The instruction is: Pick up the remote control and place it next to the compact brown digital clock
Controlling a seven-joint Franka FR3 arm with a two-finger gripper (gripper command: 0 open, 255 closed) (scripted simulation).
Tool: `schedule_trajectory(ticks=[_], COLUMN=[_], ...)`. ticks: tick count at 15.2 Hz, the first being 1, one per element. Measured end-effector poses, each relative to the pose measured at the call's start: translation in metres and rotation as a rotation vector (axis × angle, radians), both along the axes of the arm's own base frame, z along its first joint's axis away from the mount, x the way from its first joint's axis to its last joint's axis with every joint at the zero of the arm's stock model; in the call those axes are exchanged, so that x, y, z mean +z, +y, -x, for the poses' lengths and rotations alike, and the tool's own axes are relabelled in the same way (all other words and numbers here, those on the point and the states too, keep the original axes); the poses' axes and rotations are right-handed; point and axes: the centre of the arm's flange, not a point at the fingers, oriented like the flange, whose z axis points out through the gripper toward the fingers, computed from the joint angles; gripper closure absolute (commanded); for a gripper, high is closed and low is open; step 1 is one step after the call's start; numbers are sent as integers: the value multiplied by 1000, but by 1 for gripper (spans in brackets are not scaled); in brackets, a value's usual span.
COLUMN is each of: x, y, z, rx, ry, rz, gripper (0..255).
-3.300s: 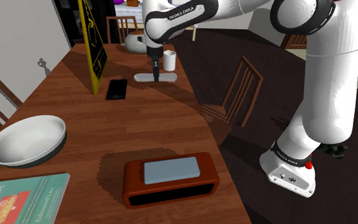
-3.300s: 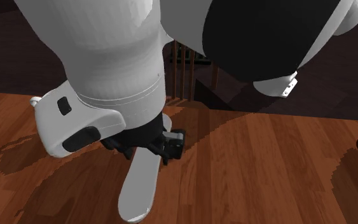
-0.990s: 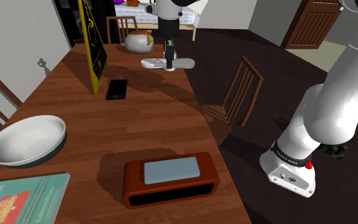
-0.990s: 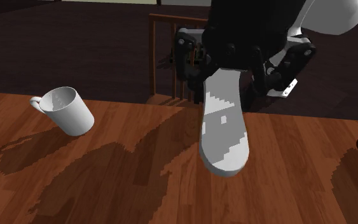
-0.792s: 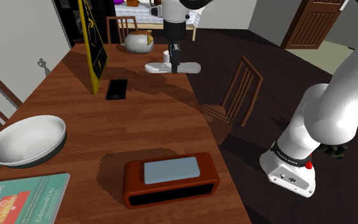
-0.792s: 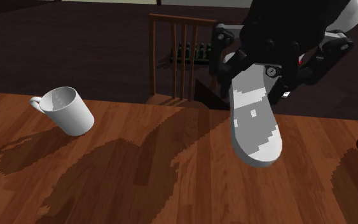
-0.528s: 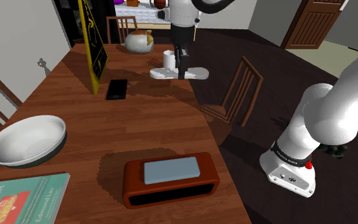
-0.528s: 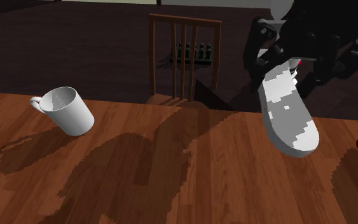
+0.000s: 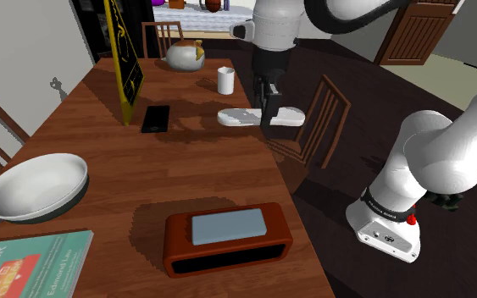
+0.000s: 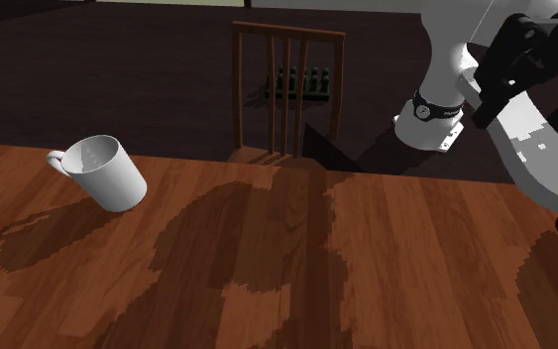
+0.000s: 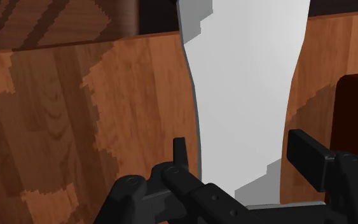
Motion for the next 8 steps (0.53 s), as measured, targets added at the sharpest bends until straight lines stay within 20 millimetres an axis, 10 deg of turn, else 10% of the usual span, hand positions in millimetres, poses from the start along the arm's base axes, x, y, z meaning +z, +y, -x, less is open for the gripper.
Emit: schedule_trajectory(ticks=[8], x=[-31], y=[9], z=[23], rx=[-1], ry=[1], rz=[0], gripper=[255])
